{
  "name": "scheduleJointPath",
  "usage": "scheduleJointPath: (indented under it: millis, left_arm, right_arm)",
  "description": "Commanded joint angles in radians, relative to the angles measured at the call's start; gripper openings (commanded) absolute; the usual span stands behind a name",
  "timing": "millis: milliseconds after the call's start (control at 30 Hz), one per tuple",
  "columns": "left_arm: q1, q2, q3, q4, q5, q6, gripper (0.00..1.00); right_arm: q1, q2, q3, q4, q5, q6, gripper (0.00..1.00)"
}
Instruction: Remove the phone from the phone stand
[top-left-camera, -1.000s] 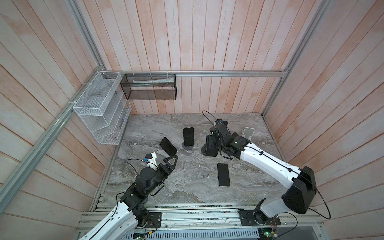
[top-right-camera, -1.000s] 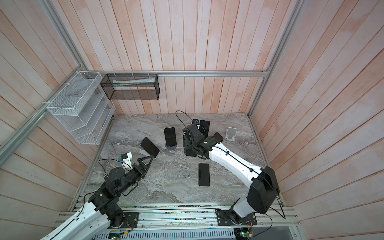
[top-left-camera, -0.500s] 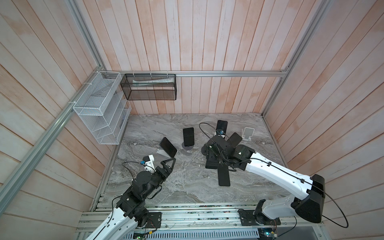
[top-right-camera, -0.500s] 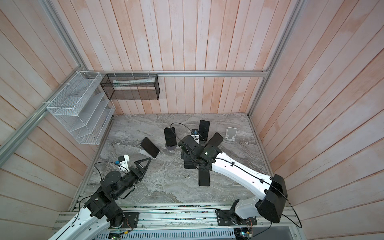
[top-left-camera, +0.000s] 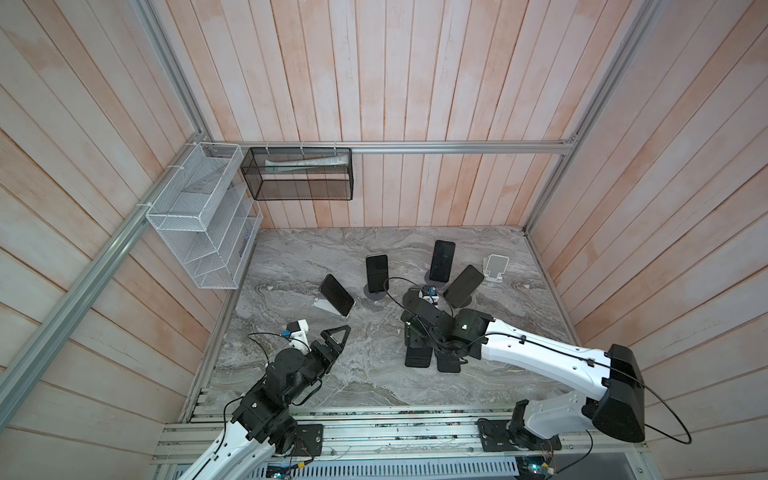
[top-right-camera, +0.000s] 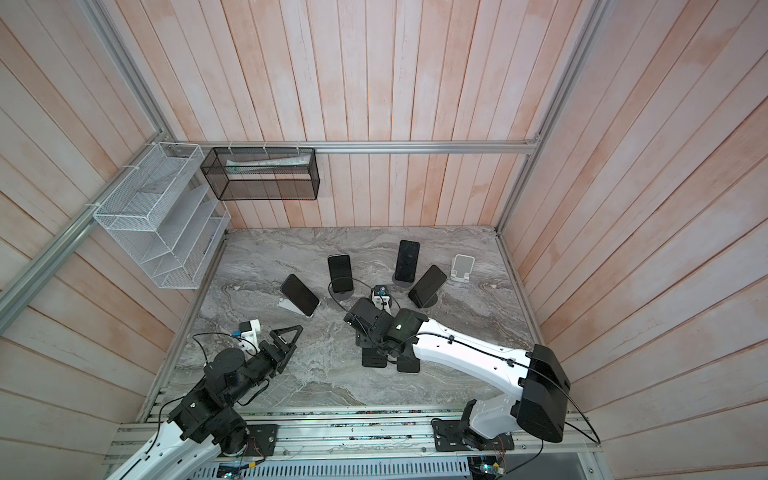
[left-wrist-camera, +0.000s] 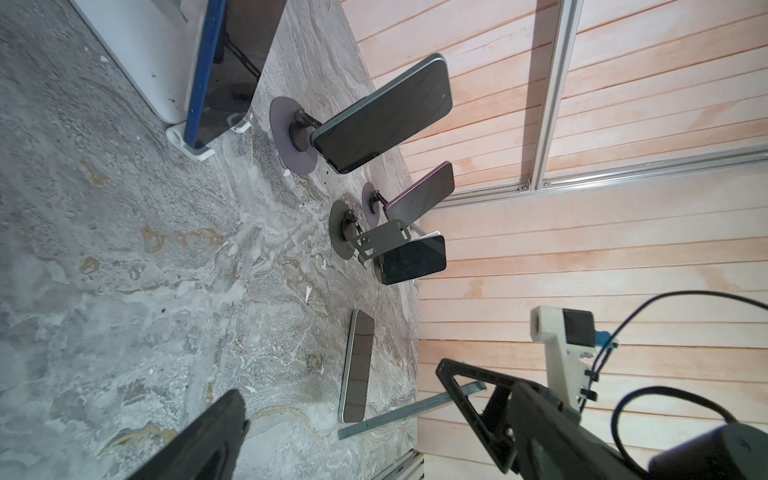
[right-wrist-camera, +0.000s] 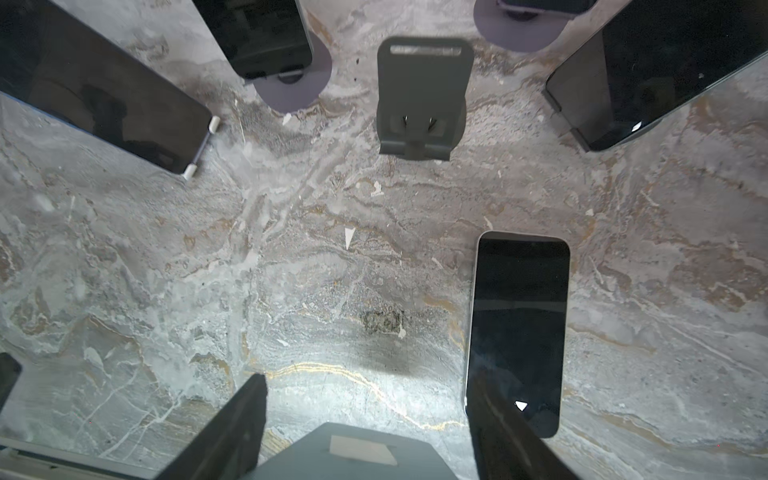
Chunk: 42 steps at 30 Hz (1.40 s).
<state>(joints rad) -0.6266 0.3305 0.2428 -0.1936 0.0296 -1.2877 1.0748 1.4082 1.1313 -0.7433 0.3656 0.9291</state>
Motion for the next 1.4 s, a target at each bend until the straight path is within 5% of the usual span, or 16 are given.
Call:
scheduleJointPath:
  millis: [0, 1367]
  left_arm:
    - [0.005, -0.010, 0.011, -0.036, 0.036, 0.016, 1.00]
    - [0.005, 0.167, 0.010, 0.196, -0.036, -0.024, 1.00]
  right_arm:
    - [0.000, 0.013, -0.013, 0.071, -0.020, 0.017, 0.57]
    - [-0.255, 0.203, -0.174, 0.365, -0.273, -0.214, 0.57]
